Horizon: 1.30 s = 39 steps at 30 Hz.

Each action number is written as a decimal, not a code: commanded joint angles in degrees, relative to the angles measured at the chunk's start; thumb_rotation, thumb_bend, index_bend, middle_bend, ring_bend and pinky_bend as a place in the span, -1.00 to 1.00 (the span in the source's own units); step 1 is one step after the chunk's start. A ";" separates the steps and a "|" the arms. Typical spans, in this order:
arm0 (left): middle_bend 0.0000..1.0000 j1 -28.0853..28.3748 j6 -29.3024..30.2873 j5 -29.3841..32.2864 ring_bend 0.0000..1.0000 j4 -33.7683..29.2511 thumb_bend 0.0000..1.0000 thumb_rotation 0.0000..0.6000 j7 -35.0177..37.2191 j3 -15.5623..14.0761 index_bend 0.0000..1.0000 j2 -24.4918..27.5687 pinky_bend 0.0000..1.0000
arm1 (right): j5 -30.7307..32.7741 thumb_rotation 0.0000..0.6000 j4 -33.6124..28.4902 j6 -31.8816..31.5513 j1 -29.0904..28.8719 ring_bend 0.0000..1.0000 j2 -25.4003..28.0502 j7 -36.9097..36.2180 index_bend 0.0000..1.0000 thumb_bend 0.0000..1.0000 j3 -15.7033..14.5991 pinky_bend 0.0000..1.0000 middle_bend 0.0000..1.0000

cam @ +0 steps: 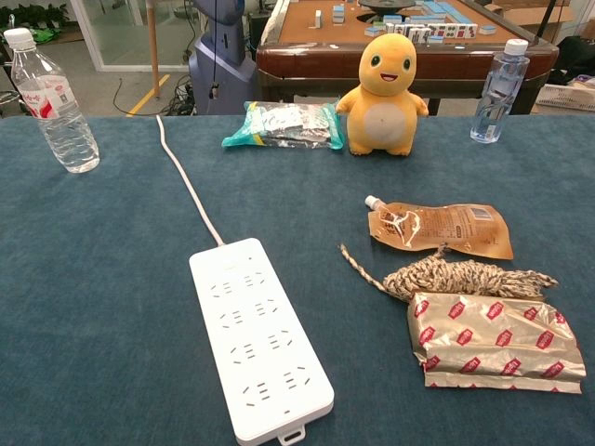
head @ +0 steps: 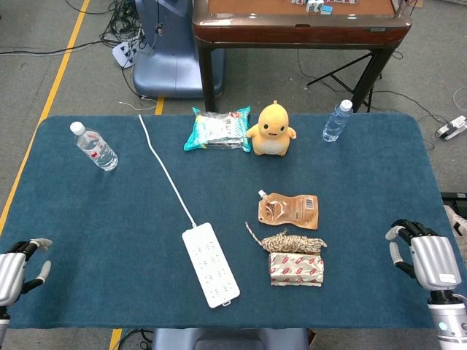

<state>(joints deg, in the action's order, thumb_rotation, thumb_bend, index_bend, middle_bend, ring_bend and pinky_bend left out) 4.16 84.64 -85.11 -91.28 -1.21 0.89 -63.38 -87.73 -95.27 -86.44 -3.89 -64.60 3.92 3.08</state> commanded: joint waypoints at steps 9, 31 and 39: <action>-0.14 0.35 0.69 -2.54 -0.20 1.34 -0.18 1.00 4.02 -0.06 -0.15 -0.62 0.38 | -0.32 1.00 -0.59 0.08 -0.46 -0.29 -0.66 0.71 -0.02 -0.10 0.40 -0.03 -0.27; 0.93 19.90 -18.38 -12.28 0.89 -8.44 -0.16 1.00 5.61 2.69 -0.52 0.14 1.00 | 0.25 1.00 -2.75 -2.60 1.48 -0.28 1.14 2.44 -0.02 -0.10 0.53 -0.03 -0.27; 0.97 25.38 -26.72 -10.10 0.93 -9.78 0.05 1.00 1.69 2.64 -0.61 -1.21 1.00 | 0.59 1.00 -3.26 -2.08 1.33 -0.28 1.16 2.78 -0.02 -0.10 0.72 -0.03 -0.27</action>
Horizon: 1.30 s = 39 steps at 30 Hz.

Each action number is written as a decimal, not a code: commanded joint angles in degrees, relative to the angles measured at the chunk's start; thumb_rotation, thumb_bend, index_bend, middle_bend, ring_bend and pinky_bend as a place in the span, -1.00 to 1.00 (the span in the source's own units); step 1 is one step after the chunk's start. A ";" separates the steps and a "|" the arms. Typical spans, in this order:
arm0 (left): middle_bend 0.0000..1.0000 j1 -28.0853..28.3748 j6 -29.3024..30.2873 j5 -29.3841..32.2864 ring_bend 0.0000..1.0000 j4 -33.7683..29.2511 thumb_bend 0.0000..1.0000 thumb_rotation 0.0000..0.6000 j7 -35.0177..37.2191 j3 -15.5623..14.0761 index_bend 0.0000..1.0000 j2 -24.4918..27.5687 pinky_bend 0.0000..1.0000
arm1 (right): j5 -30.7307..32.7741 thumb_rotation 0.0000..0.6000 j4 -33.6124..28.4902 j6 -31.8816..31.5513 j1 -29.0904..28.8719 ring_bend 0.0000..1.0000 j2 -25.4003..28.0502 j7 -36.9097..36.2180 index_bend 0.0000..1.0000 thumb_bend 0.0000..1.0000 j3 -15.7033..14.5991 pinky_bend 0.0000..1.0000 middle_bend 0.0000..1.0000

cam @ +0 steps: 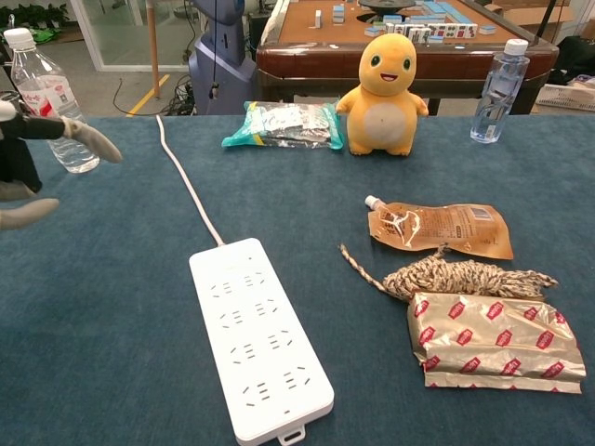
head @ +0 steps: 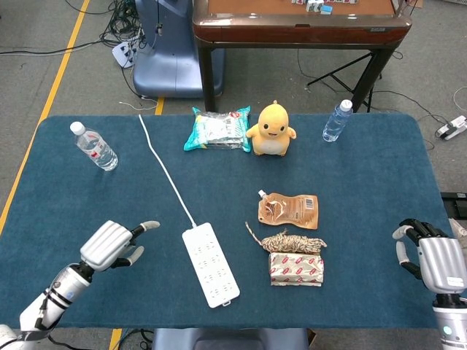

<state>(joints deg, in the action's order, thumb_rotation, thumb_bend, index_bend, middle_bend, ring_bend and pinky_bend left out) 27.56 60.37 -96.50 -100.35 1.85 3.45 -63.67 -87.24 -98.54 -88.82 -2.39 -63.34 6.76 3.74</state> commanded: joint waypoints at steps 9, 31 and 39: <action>0.98 5.94 -6.96 4.98 0.93 -1.91 0.13 1.00 -5.04 0.92 -0.65 -4.14 1.00 | 0.55 1.00 1.13 2.07 -1.28 -0.28 -0.82 -0.89 -0.02 -0.10 0.49 -0.03 -0.27; 0.98 13.37 -14.77 18.39 0.93 0.13 0.17 1.00 -18.04 2.16 -0.56 -15.67 1.00 | 1.11 1.00 5.07 2.66 -1.01 -0.28 -1.81 -5.67 -0.02 -0.10 0.11 -0.03 -0.27; 0.98 14.93 -16.04 24.33 0.93 1.86 0.17 1.00 -21.31 1.49 -0.56 -17.35 1.00 | 1.69 1.00 5.94 3.39 -1.20 -0.28 -2.18 -6.52 -0.02 -0.10 0.20 -0.03 -0.27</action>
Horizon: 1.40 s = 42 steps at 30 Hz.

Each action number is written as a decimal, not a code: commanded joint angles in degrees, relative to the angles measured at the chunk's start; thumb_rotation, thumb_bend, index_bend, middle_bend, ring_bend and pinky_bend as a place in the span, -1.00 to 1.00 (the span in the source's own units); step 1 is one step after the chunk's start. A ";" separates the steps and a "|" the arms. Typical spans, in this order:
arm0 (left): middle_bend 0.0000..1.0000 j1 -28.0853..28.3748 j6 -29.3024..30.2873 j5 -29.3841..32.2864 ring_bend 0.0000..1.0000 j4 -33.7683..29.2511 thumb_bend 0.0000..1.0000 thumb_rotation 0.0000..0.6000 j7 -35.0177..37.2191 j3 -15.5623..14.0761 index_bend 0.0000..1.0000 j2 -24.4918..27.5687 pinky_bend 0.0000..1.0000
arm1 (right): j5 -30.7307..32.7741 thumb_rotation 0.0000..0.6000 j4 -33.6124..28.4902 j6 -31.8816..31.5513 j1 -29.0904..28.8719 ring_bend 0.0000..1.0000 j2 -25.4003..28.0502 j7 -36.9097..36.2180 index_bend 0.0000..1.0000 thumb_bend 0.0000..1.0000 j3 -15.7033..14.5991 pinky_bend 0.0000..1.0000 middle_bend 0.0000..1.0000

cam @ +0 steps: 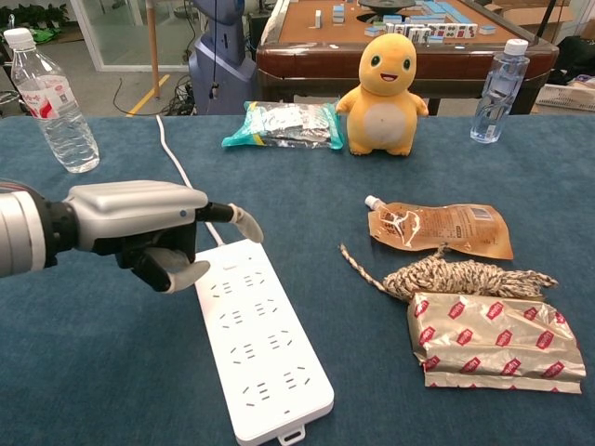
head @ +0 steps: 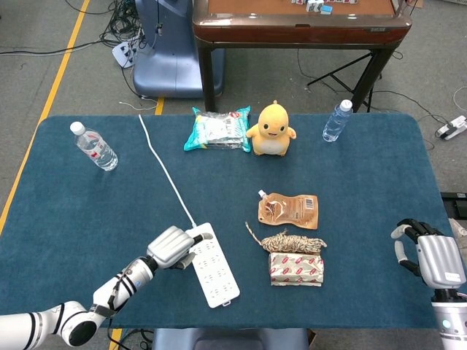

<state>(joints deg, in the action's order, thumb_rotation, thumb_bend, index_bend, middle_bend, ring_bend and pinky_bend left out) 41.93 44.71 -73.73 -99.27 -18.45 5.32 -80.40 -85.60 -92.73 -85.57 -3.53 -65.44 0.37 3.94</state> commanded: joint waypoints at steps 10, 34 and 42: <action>0.98 0.77 0.43 3.94 0.93 1.73 0.17 1.00 -2.32 -2.19 -0.56 -0.69 1.00 | 0.25 1.00 1.19 0.66 -0.20 -0.28 -0.66 -1.12 -0.02 -0.10 -0.08 -0.03 -0.27; 0.98 1.30 1.36 4.71 0.93 3.86 0.17 1.00 -1.08 -4.03 -0.55 -0.98 1.00 | 0.68 1.00 2.78 1.81 -0.53 -0.28 -1.60 -2.40 -0.02 -0.10 -0.25 -0.03 -0.27; 0.98 1.55 1.45 4.62 0.93 4.03 0.17 1.00 -1.59 -4.60 -0.55 -1.38 1.00 | 0.88 1.00 3.16 1.78 -0.38 -0.28 -1.83 -2.70 -0.02 -0.10 -0.30 -0.03 -0.27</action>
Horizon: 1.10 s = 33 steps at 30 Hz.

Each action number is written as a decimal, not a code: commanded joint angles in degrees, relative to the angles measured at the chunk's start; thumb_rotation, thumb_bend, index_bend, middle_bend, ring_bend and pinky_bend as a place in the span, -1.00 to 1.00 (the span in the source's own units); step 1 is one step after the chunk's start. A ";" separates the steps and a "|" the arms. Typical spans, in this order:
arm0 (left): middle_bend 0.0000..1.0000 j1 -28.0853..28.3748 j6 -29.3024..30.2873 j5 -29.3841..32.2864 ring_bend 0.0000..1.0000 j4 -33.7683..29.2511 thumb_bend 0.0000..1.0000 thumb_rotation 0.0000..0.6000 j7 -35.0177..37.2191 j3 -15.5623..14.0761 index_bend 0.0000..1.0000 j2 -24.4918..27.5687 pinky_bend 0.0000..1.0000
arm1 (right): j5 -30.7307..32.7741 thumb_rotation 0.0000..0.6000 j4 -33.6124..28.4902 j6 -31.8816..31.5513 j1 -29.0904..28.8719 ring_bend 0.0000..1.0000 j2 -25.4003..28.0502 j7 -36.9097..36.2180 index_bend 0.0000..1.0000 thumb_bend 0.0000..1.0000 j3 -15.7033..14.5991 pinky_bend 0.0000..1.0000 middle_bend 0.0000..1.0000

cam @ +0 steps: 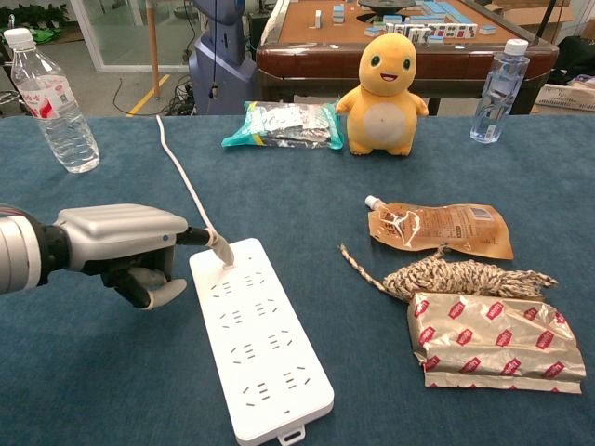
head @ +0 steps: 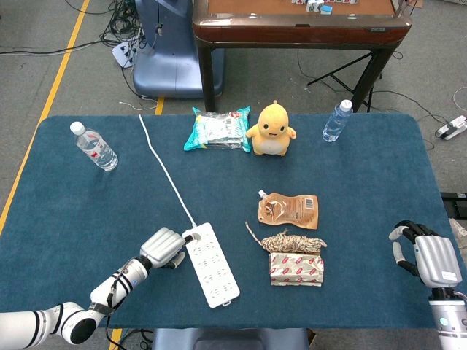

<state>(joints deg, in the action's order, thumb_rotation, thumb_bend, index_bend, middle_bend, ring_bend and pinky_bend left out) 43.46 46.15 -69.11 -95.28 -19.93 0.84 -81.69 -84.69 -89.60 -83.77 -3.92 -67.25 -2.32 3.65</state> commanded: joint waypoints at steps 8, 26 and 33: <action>0.98 0.19 0.02 0.50 0.93 0.47 0.17 1.00 -1.21 -0.81 -0.55 -0.52 1.00 | 0.00 1.00 0.22 0.18 -0.06 -0.28 -0.23 -0.06 -0.02 -0.10 -0.05 -0.03 -0.27; 0.98 -1.65 5.08 1.39 0.93 -5.25 0.17 1.00 -1.75 -0.89 -0.55 3.07 1.00 | 0.01 1.00 0.49 0.36 -0.26 -0.28 -0.25 -0.57 -0.02 -0.10 0.09 -0.03 -0.27; 0.96 -4.80 10.28 -0.88 0.90 -9.91 0.17 1.00 0.33 -0.98 -0.57 7.85 1.00 | -0.33 1.00 0.67 0.49 -0.52 -0.28 -0.40 -0.91 -0.02 -0.10 0.10 -0.03 -0.27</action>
<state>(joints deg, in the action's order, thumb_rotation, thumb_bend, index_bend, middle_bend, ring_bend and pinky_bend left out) 39.63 55.12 -69.48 -104.03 -20.27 -0.18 -74.83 -85.04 -88.96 -83.32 -4.41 -67.64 -3.19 3.75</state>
